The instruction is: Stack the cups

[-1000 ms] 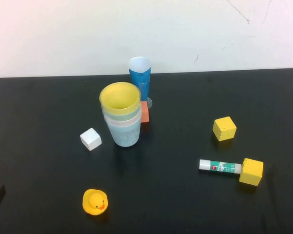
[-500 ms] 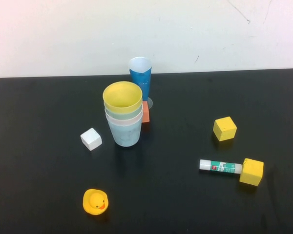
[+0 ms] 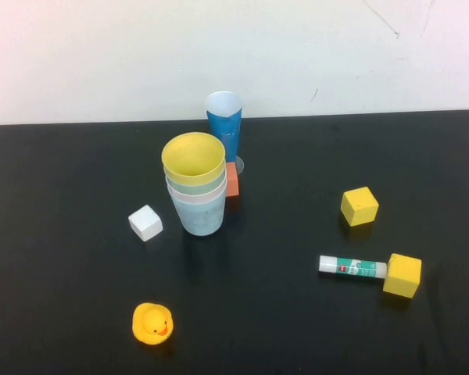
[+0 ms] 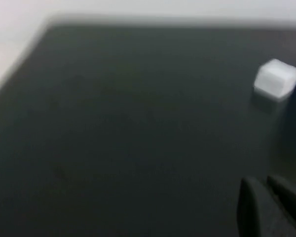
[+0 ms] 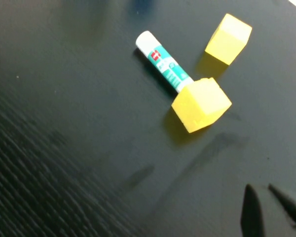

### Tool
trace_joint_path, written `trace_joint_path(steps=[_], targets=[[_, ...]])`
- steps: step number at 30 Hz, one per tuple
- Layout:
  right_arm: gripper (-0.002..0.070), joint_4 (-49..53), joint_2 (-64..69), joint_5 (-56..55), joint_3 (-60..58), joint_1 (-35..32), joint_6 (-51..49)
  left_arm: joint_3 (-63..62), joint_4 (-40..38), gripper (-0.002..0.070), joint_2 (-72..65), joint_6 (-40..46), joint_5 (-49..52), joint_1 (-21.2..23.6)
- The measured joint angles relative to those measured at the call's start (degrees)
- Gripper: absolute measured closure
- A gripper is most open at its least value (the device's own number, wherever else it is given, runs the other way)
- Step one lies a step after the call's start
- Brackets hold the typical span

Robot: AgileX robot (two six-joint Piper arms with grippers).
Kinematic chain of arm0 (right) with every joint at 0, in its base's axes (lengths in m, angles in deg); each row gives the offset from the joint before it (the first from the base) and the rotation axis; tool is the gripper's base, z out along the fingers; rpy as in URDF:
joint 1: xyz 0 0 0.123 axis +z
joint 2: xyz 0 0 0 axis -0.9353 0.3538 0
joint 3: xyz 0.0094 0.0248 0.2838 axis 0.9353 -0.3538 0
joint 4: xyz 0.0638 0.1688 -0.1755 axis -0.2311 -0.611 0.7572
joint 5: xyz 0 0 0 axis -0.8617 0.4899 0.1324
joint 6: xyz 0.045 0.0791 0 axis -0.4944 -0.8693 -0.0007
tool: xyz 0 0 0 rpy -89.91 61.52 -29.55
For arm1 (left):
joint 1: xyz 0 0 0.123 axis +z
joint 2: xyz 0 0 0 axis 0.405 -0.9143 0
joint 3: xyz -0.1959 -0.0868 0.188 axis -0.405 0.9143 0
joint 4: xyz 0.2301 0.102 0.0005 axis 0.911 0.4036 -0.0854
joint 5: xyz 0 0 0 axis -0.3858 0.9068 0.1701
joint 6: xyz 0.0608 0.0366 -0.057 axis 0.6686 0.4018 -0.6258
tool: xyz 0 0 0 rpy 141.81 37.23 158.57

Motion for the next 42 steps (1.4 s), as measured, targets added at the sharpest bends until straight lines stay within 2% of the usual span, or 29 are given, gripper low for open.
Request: trace_joint_path(steps=[31, 35, 42], targets=[[0.0678, 0.0, -0.7, 0.0, 0.0, -0.5, 0.2, -0.1, -1.1, 0.0676, 0.1, 1.3, 1.3, 0.0], [0.0678, 0.0, -5.8, 0.2, -0.7, -5.7, 0.8, -0.1, -1.2, 0.0676, 0.1, 1.3, 1.3, 0.0], [0.0678, -0.2, -21.1, -2.7, -10.0, -22.7, 0.8, -0.1, -1.2, 0.0676, 0.1, 1.3, 1.4, 0.0]])
